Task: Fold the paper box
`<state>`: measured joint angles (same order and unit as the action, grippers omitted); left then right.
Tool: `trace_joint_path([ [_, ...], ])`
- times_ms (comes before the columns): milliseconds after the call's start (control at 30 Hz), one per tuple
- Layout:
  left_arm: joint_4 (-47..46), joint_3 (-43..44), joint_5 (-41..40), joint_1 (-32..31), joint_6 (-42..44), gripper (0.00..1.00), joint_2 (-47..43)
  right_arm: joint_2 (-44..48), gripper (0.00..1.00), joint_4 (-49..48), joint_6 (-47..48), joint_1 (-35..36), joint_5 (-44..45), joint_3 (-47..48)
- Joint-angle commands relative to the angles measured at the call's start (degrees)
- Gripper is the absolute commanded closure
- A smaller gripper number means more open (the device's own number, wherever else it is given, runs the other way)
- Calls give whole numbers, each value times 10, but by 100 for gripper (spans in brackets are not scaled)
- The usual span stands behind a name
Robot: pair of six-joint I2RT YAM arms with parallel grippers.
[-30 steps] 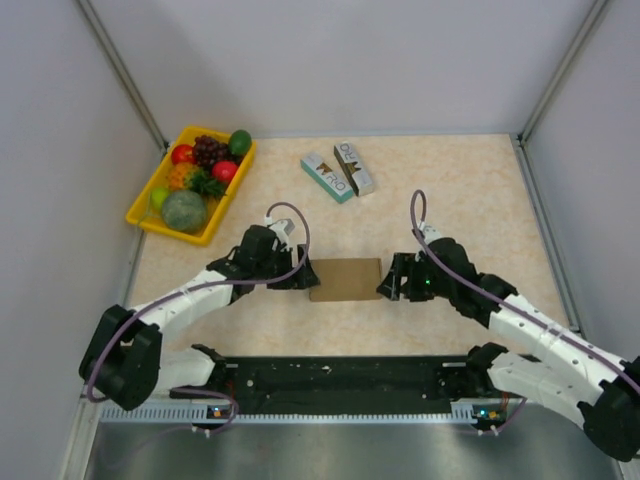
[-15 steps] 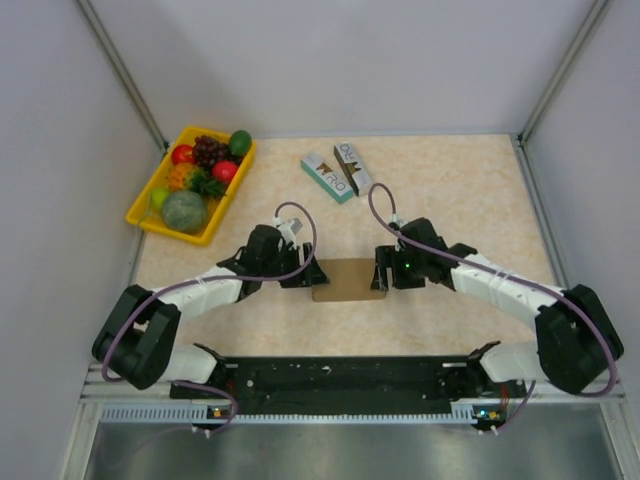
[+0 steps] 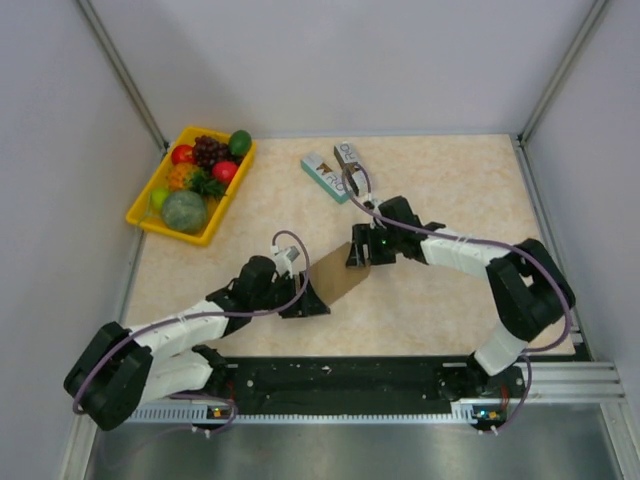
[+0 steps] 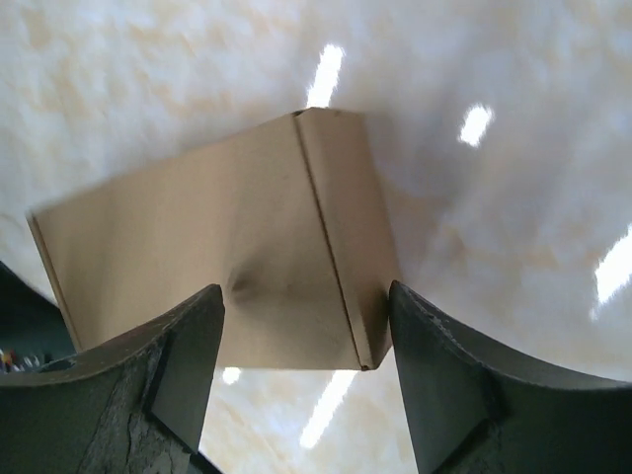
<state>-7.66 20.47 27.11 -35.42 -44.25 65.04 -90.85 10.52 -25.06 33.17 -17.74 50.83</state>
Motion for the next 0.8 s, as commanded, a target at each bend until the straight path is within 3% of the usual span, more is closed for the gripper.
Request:
trace_joint_path([
  [0, -26, 4, -39, -51, -36, 32, -60, -68, 33, -66, -10, 22, -57, 110],
  [267, 258, 75, -174, -59, 37, 11, -225, -37, 27, 49, -12, 12, 68, 152],
  [400, 329, 109, -234, -48, 67, 5, -276, 20, 25, 59, -45, 8, 43, 91],
  [500, 380, 142, -266, -26, 79, 5, -284, 73, 23, -32, -130, 20, -3, -1],
  [600, 396, 171, -310, -18, 82, 5, -296, 116, 24, -183, -261, 44, 2, -108],
  [633, 397, 178, -311, -17, 88, 5, -304, 117, 24, -223, -317, 51, 7, -128],
  [767, 411, 216, -305, -17, 100, 7, -316, 80, 27, -303, -365, 79, 36, -147],
])
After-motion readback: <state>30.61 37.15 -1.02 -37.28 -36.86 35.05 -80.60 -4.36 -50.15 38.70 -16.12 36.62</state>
